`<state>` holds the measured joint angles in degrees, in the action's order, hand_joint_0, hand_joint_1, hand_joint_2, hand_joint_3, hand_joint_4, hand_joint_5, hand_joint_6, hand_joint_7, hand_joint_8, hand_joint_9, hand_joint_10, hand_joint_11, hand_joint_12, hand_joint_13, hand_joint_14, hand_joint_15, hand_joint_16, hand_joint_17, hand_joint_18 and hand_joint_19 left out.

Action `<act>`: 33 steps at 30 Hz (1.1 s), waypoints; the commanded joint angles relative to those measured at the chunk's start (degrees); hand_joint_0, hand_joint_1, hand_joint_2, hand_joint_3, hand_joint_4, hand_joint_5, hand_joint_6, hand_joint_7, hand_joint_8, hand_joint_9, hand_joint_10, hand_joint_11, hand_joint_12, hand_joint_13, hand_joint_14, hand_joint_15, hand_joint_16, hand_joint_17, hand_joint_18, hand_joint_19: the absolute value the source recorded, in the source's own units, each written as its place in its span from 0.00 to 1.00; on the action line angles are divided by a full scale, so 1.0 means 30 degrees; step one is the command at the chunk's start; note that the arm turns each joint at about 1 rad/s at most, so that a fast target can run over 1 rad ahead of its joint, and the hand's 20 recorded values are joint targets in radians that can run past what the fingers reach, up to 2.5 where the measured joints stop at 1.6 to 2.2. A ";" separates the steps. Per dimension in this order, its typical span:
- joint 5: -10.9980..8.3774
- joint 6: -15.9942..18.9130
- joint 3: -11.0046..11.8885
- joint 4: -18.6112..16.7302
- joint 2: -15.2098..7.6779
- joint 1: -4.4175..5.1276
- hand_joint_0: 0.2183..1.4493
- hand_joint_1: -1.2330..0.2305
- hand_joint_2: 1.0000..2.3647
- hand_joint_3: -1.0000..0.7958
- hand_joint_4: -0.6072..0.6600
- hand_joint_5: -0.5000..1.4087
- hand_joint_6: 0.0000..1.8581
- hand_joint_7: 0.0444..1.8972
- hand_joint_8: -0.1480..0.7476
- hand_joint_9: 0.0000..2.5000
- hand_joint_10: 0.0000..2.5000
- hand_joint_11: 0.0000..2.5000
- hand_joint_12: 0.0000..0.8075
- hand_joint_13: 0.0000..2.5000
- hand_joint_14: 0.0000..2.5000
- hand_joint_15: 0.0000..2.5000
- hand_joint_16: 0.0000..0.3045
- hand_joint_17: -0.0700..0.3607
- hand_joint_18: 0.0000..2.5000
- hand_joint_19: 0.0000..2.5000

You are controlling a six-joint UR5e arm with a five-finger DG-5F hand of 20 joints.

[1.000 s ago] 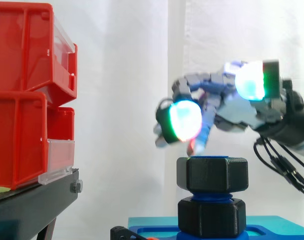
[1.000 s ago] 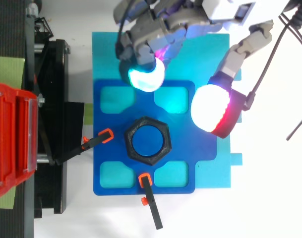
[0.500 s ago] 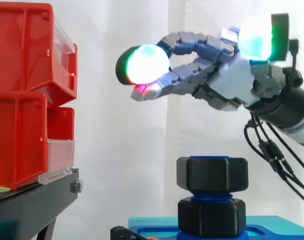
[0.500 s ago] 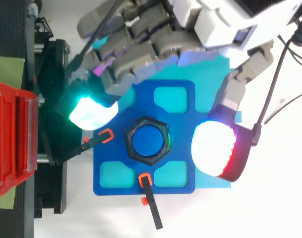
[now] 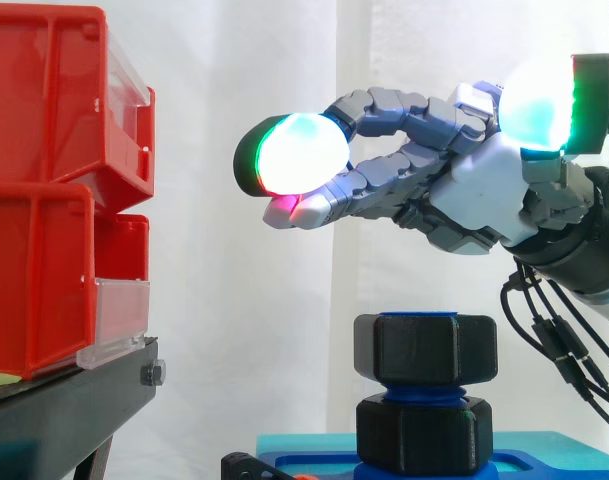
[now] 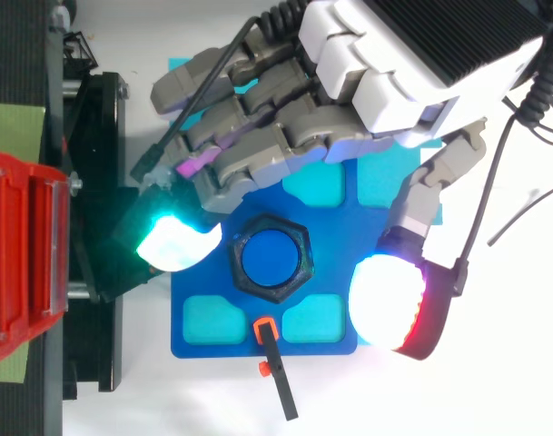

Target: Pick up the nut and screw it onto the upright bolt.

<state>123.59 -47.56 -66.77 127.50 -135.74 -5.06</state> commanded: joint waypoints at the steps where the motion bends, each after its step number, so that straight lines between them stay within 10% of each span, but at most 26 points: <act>1: -0.0033 -0.0056 -0.0037 -0.0050 -0.0017 0.0017 0.22 0.63 0.00 0.28 0.63 0.18 0.27 0.29 0.41 0.28 0.00 0.00 0.37 0.21 0.00 0.00 0.11 0.34 0.13 0.04; 33: -0.0648 -0.2136 -0.1209 -0.0431 -0.0222 0.0574 0.22 0.62 0.00 0.28 0.52 0.14 0.27 0.25 0.39 0.21 0.00 0.00 0.38 0.20 0.00 0.00 0.11 0.34 0.12 0.03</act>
<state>121.70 -53.38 -70.20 126.56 -136.41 -3.28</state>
